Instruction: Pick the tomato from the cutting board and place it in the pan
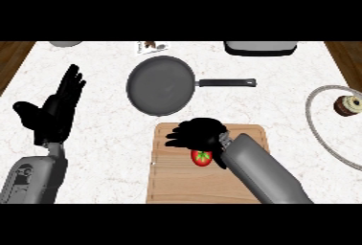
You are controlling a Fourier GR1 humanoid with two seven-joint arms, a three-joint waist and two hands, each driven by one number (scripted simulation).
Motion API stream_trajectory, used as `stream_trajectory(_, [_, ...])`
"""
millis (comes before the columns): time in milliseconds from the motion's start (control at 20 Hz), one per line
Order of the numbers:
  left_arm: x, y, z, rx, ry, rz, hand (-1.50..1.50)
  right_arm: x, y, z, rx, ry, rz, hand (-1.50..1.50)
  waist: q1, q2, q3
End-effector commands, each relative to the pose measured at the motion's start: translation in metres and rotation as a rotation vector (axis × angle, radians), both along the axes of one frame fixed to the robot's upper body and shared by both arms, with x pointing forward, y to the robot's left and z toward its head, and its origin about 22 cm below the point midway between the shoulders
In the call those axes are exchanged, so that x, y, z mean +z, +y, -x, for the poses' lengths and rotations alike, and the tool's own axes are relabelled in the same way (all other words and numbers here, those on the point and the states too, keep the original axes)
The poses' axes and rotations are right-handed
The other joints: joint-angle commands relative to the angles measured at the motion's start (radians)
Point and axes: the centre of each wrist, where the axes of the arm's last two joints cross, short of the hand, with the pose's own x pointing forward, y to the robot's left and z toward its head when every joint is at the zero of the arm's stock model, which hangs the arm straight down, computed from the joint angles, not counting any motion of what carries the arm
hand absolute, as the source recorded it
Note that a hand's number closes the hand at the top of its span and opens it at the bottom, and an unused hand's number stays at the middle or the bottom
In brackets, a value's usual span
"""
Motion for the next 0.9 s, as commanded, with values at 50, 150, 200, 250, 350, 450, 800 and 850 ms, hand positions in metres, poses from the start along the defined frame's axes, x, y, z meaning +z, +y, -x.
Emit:
stream_trajectory(50, [-0.009,-0.012,0.007,0.016,-0.018,0.004,0.0,-0.014,-0.022,-0.007,-0.007,0.009,0.069,-1.5,-0.001,0.0,0.0])
stream_trajectory(150, [-0.003,-0.004,0.01,0.009,0.001,-0.008,0.0,-0.011,-0.003,0.001,0.01,0.03,0.064,-1.5,-0.001,-0.001,0.0])
stream_trajectory(200, [-0.012,0.002,0.001,0.0,0.004,-0.008,0.0,-0.019,-0.016,-0.007,0.025,0.05,0.056,-1.5,-0.002,0.0,0.0])
stream_trajectory(250, [0.011,-0.009,0.02,-0.007,-0.021,0.004,0.0,-0.031,-0.015,0.006,0.056,0.057,0.073,1.5,0.003,-0.002,0.0])
stream_trajectory(350, [-0.002,0.011,0.022,0.002,-0.015,-0.003,0.0,-0.006,-0.004,-0.002,0.142,0.042,0.029,1.5,0.002,-0.001,0.0])
stream_trajectory(450, [-0.005,-0.004,0.0,0.003,0.008,0.005,0.0,-0.023,0.016,0.004,0.154,0.033,0.016,1.5,-0.001,0.001,0.0])
stream_trajectory(800, [-0.004,0.015,0.003,0.021,-0.006,-0.003,0.0,-0.025,-0.013,0.002,0.152,0.018,-0.018,1.5,-0.005,-0.001,0.0])
stream_trajectory(850, [0.001,0.0,0.015,0.005,-0.002,0.011,0.0,-0.04,0.005,0.009,0.144,0.005,-0.01,1.5,-0.001,-0.001,0.0])
